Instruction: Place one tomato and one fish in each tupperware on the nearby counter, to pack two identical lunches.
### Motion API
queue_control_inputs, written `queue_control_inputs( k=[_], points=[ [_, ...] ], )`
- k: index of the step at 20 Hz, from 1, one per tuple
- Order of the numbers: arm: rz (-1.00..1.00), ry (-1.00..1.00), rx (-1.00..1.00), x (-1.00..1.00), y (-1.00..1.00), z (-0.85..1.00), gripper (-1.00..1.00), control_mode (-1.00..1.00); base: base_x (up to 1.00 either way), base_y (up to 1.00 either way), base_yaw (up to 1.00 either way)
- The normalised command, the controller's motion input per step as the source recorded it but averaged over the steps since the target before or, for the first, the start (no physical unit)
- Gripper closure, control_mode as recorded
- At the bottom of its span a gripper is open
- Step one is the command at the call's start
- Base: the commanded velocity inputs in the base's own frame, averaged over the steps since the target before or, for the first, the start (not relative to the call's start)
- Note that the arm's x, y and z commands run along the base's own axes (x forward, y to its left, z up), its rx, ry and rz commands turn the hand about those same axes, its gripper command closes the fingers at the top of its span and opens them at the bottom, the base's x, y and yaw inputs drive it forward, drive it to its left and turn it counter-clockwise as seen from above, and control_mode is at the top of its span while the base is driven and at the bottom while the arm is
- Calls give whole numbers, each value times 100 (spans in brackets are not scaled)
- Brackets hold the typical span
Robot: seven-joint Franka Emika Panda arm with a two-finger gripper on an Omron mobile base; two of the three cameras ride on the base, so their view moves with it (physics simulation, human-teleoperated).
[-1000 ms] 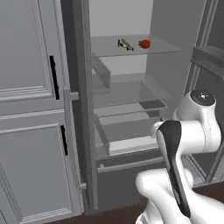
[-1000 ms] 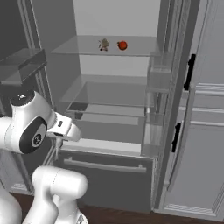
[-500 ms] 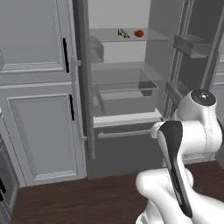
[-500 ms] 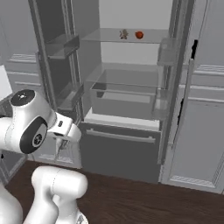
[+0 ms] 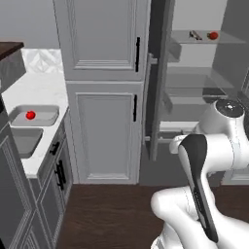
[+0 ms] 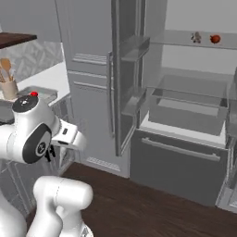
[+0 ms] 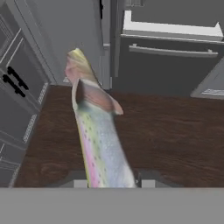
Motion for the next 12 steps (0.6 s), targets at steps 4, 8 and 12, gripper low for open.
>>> queue_control_inputs(
  k=[4, 8, 12],
  points=[
    [0, 0, 0, 0, 0, 0, 100, 100, 91, 100, 42],
    [0, 0, 0, 0, 0, 0, 100, 100, 100, 75, 35],
    [0, 0, 0, 0, 0, 0, 100, 100, 100, 39, 26]
  ],
)
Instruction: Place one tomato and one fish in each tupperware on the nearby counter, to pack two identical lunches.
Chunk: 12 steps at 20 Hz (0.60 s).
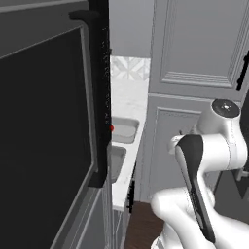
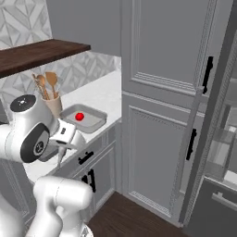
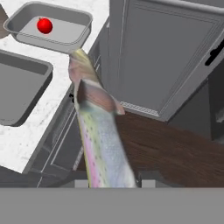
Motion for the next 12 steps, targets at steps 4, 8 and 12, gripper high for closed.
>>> queue_control_inputs(
  k=[4, 8, 12],
  points=[
    [0, 0, 0, 0, 0, 0, 100, 100, 99, -3, 7],
    [0, 0, 0, 0, 0, 0, 100, 100, 92, -9, 0],
    [0, 0, 0, 0, 0, 0, 100, 100, 100, -6, 7]
  ],
)
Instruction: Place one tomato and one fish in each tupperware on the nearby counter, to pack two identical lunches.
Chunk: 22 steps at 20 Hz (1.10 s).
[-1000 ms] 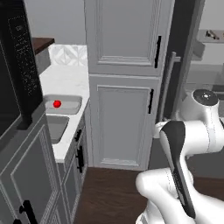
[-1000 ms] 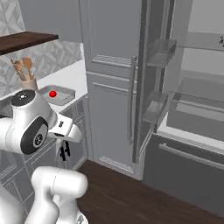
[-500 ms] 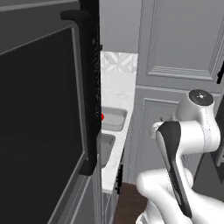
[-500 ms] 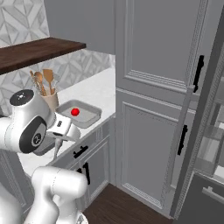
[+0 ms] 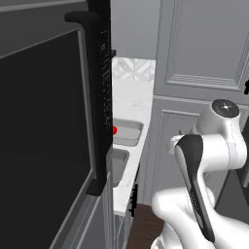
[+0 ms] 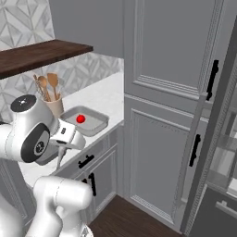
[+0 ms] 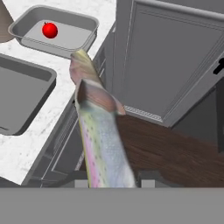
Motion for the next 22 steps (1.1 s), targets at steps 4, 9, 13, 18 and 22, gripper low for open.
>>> queue_control_inputs(
  k=[4, 9, 13, 18, 22],
  points=[
    [0, 0, 0, 0, 0, 0, 100, 100, 100, -25, -2],
    [0, 0, 0, 0, 0, 0, 100, 100, 84, -34, -19],
    [0, 0, 0, 0, 0, 0, 100, 100, 6, -66, -21],
    [0, 0, 0, 0, 0, 0, 100, 100, 42, -21, -12],
    [0, 0, 0, 0, 0, 0, 100, 100, 100, 16, 0]
  ],
)
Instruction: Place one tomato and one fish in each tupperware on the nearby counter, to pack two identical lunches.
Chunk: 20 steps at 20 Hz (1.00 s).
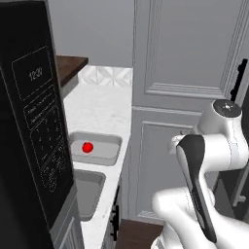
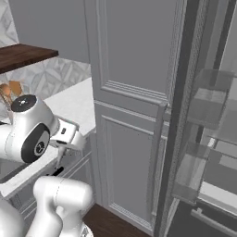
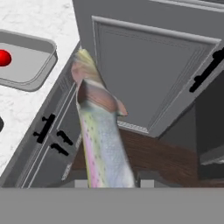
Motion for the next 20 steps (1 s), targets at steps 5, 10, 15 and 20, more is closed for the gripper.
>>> queue_control_inputs(
  k=[5, 10, 15, 20],
  points=[
    [0, 0, 0, 0, 0, 0, 100, 100, 100, 65, 5],
    [0, 0, 0, 0, 0, 0, 100, 100, 82, 88, 23],
    [0, 0, 0, 0, 0, 0, 100, 100, 100, 25, 47],
    [0, 0, 0, 0, 0, 0, 100, 100, 100, 27, 55]
  ],
)
